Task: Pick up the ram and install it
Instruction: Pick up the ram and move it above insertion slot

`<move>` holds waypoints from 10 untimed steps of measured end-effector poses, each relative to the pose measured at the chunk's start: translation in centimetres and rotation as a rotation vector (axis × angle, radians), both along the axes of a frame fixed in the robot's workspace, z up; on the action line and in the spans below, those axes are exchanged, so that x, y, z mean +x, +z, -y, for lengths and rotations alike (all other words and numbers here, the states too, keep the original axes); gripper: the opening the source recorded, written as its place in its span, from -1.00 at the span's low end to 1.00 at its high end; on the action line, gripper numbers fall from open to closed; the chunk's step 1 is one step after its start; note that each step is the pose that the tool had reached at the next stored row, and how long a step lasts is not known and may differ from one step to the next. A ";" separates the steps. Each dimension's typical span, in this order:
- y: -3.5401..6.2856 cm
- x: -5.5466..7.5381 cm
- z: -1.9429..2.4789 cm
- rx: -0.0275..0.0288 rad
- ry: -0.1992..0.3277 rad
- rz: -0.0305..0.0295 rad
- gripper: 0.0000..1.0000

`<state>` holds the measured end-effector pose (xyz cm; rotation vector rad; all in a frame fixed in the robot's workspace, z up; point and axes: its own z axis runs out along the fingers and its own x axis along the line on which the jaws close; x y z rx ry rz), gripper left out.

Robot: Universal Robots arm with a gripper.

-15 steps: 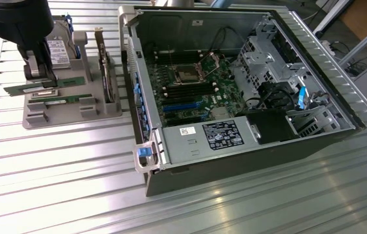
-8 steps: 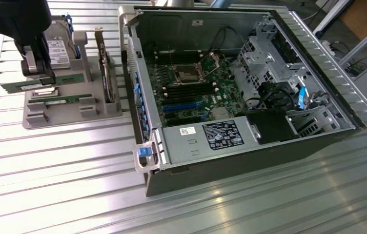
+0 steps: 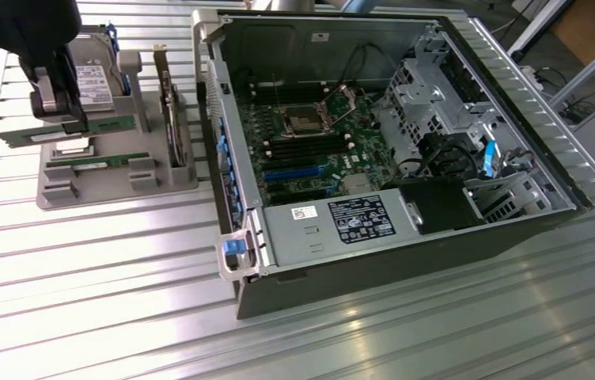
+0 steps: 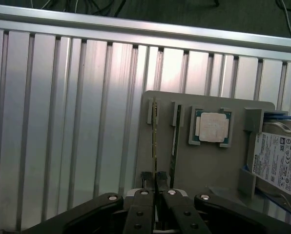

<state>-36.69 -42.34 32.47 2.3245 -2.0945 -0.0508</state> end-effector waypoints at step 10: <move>1.08 0.0 0.00 0.0000 0.000 0.0000 -0.73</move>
